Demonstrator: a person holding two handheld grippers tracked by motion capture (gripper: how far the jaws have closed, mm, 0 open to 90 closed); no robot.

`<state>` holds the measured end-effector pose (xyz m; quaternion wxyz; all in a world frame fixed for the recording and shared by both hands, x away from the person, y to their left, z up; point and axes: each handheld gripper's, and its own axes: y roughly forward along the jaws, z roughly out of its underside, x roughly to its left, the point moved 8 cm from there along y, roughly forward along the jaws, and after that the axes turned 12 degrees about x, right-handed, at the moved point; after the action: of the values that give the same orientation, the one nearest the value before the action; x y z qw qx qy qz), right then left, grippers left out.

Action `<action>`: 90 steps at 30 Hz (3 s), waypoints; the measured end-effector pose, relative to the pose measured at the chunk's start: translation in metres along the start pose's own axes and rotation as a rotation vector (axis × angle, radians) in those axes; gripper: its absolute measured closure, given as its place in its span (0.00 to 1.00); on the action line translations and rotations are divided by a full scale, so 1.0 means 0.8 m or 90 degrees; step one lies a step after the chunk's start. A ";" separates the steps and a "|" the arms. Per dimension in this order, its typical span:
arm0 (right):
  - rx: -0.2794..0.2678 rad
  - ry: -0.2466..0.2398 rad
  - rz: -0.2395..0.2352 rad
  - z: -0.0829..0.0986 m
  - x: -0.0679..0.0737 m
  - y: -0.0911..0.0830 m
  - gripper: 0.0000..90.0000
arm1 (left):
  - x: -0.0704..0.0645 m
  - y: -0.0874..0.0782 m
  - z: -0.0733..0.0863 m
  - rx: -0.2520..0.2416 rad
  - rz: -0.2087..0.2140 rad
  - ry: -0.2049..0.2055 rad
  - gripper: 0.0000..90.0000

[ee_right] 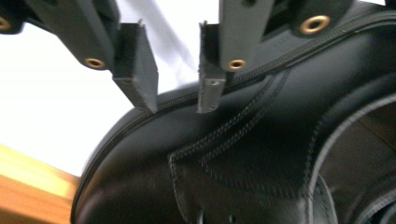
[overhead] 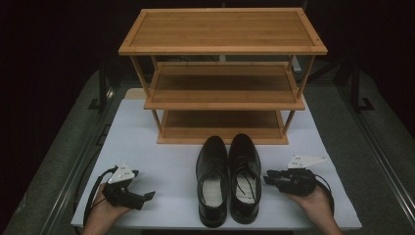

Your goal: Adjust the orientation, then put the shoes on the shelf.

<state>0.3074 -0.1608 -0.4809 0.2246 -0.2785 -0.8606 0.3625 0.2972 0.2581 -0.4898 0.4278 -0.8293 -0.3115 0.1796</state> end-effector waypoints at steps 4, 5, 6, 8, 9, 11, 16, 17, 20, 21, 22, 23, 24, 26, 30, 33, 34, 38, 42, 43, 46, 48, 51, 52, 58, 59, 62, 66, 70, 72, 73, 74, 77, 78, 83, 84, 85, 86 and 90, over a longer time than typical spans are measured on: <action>-0.014 0.001 0.000 -0.009 0.004 -0.011 0.65 | -0.022 -0.001 -0.023 -0.006 0.028 0.018 0.01; -0.014 0.001 0.000 -0.009 0.004 -0.011 0.65 | -0.022 -0.001 -0.023 -0.006 0.028 0.018 0.02; -0.021 -0.001 -0.001 -0.014 0.007 -0.016 0.63 | -0.035 -0.004 -0.037 -0.023 0.051 0.033 0.08; -0.023 -0.003 -0.001 -0.016 0.009 -0.019 0.62 | -0.041 -0.006 -0.045 -0.035 0.060 0.037 0.12; -0.030 -0.004 0.001 -0.022 0.013 -0.023 0.60 | -0.052 -0.008 -0.059 -0.048 0.079 0.047 0.13; -0.035 -0.005 -0.003 -0.024 0.015 -0.026 0.60 | -0.057 -0.009 -0.067 -0.052 0.089 0.049 0.15; -0.055 -0.014 -0.016 -0.042 0.029 -0.040 0.57 | -0.084 -0.011 -0.110 -0.071 0.120 0.087 0.16; -0.055 -0.014 -0.016 -0.042 0.029 -0.040 0.57 | -0.084 -0.011 -0.110 -0.071 0.120 0.087 0.16; -0.060 -0.029 -0.028 -0.052 0.040 -0.041 0.54 | -0.099 -0.003 -0.134 -0.073 0.133 0.110 0.16; -0.056 -0.034 -0.030 -0.054 0.042 -0.039 0.53 | -0.099 -0.003 -0.134 -0.073 0.133 0.110 0.16; -0.056 -0.034 -0.030 -0.054 0.042 -0.039 0.53 | -0.102 0.001 -0.139 -0.071 0.134 0.116 0.16; -0.054 -0.037 -0.034 -0.056 0.044 -0.036 0.53 | -0.104 0.005 -0.144 -0.070 0.137 0.120 0.16; -0.051 -0.045 -0.041 -0.059 0.048 -0.031 0.51 | -0.108 0.014 -0.152 -0.064 0.143 0.127 0.16; -0.048 -0.047 -0.042 -0.059 0.050 -0.029 0.51 | -0.110 0.018 -0.156 -0.062 0.146 0.133 0.16; -0.045 -0.048 -0.044 -0.063 0.050 -0.024 0.52 | -0.115 0.026 -0.173 -0.071 0.166 0.143 0.24; -0.045 -0.047 -0.048 -0.065 0.049 -0.024 0.53 | -0.115 0.023 -0.179 -0.077 0.173 0.145 0.31; -0.049 -0.048 -0.043 -0.067 0.048 -0.024 0.54 | -0.115 0.019 -0.184 -0.085 0.179 0.146 0.32; -0.043 -0.052 -0.038 -0.069 0.046 -0.023 0.55 | -0.113 0.015 -0.188 -0.092 0.176 0.148 0.37; -0.031 -0.053 -0.036 -0.070 0.045 -0.014 0.57 | -0.112 0.016 -0.187 -0.094 0.187 0.147 0.40; -0.031 -0.053 -0.036 -0.070 0.045 -0.014 0.57 | -0.112 0.016 -0.187 -0.094 0.187 0.147 0.40; -0.025 -0.050 -0.036 -0.068 0.043 -0.009 0.57 | -0.109 0.012 -0.187 -0.103 0.182 0.145 0.40; -0.026 -0.048 -0.039 -0.068 0.043 -0.009 0.57 | -0.106 0.011 -0.187 -0.105 0.182 0.141 0.40; -0.025 -0.048 -0.042 -0.068 0.045 -0.008 0.59 | -0.107 0.019 -0.183 -0.087 0.178 0.146 0.41; -0.023 -0.051 -0.040 -0.067 0.046 -0.007 0.61 | -0.112 0.026 -0.180 -0.078 0.181 0.148 0.42; -0.022 -0.053 -0.050 -0.067 0.049 -0.006 0.68 | -0.117 0.031 -0.176 -0.070 0.219 0.151 0.59; -0.022 -0.056 -0.051 -0.067 0.050 -0.006 0.70 | -0.118 0.031 -0.176 -0.069 0.219 0.155 0.61; -0.022 -0.070 -0.052 -0.068 0.055 -0.006 0.83 | -0.122 0.026 -0.176 -0.072 0.224 0.169 0.77; -0.023 -0.076 -0.043 -0.068 0.056 -0.009 0.93 | -0.123 0.022 -0.175 -0.070 0.222 0.167 0.91; -0.023 -0.071 -0.043 -0.069 0.056 -0.012 0.97 | -0.122 0.019 -0.176 -0.068 0.200 0.180 0.97; -0.026 -0.075 -0.036 -0.070 0.055 -0.014 0.97 | -0.118 0.016 -0.177 -0.076 0.183 0.178 0.98; -0.028 -0.076 -0.030 -0.072 0.055 -0.016 0.97 | -0.116 0.015 -0.178 -0.078 0.180 0.173 0.98; -0.031 -0.076 -0.024 -0.073 0.054 -0.017 0.98 | -0.113 0.014 -0.178 -0.080 0.175 0.172 0.98; -0.039 -0.075 -0.013 -0.077 0.051 -0.020 0.98 | -0.107 0.010 -0.180 -0.091 0.157 0.160 0.98; -0.042 -0.074 -0.007 -0.079 0.050 -0.022 0.98 | -0.105 0.009 -0.181 -0.094 0.158 0.157 0.98; -0.058 -0.067 0.017 -0.088 0.042 -0.029 0.98 | -0.099 0.002 -0.186 -0.100 0.126 0.161 0.98; -0.058 -0.066 0.021 -0.089 0.041 -0.030 0.98 | -0.097 0.000 -0.188 -0.101 0.121 0.161 0.98; -0.060 -0.068 0.025 -0.091 0.039 -0.031 0.98 | -0.094 -0.002 -0.189 -0.104 0.118 0.159 0.98; -0.063 -0.066 0.031 -0.094 0.037 -0.033 0.98 | -0.089 -0.006 -0.191 -0.110 0.112 0.155 0.98; -0.066 -0.066 0.042 -0.099 0.031 -0.036 0.98 | -0.080 -0.011 -0.196 -0.121 0.106 0.148 0.98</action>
<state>0.3263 -0.1225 -0.4041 0.1525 -0.2987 -0.8792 0.3384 0.3351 0.1253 -0.3914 0.3643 -0.9041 -0.2054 0.0873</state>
